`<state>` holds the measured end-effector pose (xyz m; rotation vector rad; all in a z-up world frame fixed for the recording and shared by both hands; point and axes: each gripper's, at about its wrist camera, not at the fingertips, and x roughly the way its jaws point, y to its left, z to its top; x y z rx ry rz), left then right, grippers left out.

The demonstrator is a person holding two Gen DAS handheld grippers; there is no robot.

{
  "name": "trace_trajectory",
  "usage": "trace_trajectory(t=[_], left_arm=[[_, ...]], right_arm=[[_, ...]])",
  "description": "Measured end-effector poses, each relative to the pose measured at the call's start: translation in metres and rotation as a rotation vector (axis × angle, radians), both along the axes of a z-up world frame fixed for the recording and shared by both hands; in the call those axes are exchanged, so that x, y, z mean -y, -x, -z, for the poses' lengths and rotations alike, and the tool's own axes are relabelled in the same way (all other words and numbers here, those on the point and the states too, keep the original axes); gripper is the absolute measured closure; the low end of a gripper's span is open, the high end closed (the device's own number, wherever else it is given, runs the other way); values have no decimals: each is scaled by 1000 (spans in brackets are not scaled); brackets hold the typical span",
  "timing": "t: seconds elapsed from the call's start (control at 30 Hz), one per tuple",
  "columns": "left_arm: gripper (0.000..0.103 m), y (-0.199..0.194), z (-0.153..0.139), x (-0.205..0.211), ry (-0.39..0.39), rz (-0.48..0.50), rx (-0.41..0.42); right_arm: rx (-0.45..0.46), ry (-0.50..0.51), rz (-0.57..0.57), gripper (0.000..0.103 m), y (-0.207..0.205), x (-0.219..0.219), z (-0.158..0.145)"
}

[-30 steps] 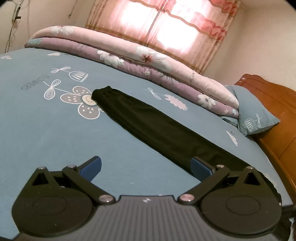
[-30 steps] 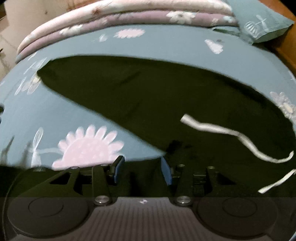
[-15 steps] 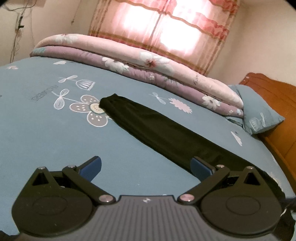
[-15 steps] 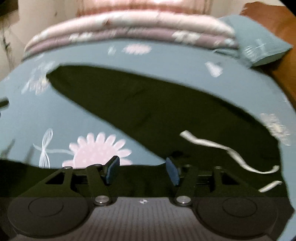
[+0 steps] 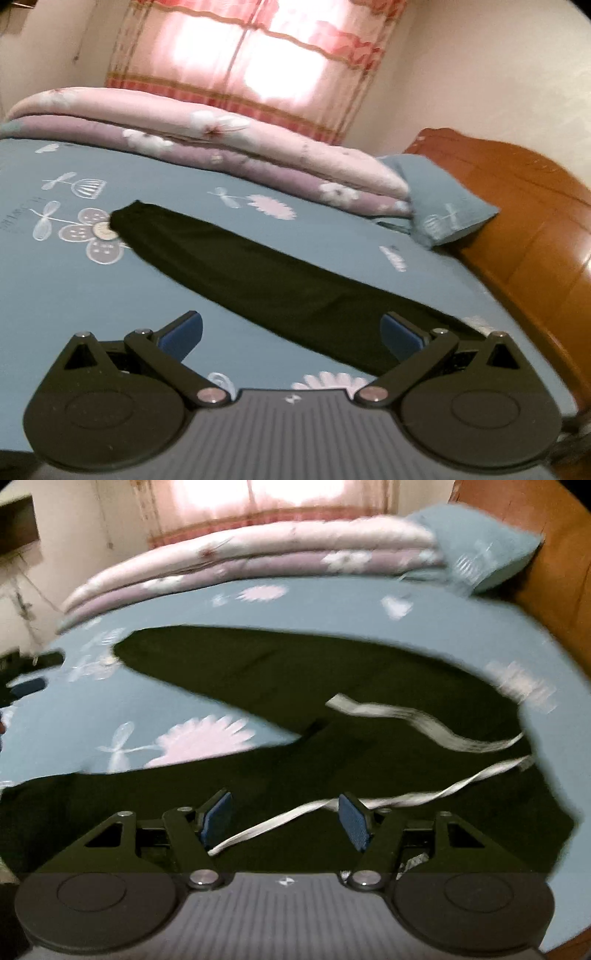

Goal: Fold clothes

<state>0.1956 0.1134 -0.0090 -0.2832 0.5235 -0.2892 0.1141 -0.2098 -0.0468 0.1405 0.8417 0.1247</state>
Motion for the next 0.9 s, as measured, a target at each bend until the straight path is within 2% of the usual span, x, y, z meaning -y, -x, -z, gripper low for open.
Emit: trace_trajectory(t=[0.07,0.17,0.3,0.33,0.43,0.53,0.63,0.73,0.8,0.9], left_arm=[[1,7,-4,4,-22,-2,12],[1,15,-5,3,-70,-32,13],[1,17,-1,-10,-73,-54,-7],[1,16,1,-16,-71,-70,-15],[1,10,7,-36,-74,-135,-64],[1,6,12,-53,-81,-200,-100],[1,7,12,-66,-84,-246,-116],[1,10,12,-71,-90,-256,-120],[1,11,12,-71,-100,-256,-124],[1,14,8,-67,-104,-233,-118]], right_arm=[[-7,-8,7,34,-4,-9,24],[-14,40,-17,34,-12,-26,53],[-82,202,-40,33,-13,-39,81],[-81,202,-30,26,-10,-33,83],[-89,155,24,25,-3,-16,80],[-84,139,48,25,5,-18,69],[-18,137,-38,25,8,-47,56],[16,173,-143,20,3,-83,51],[10,215,-194,20,-2,-103,57],[-66,204,-209,20,-3,-109,75]])
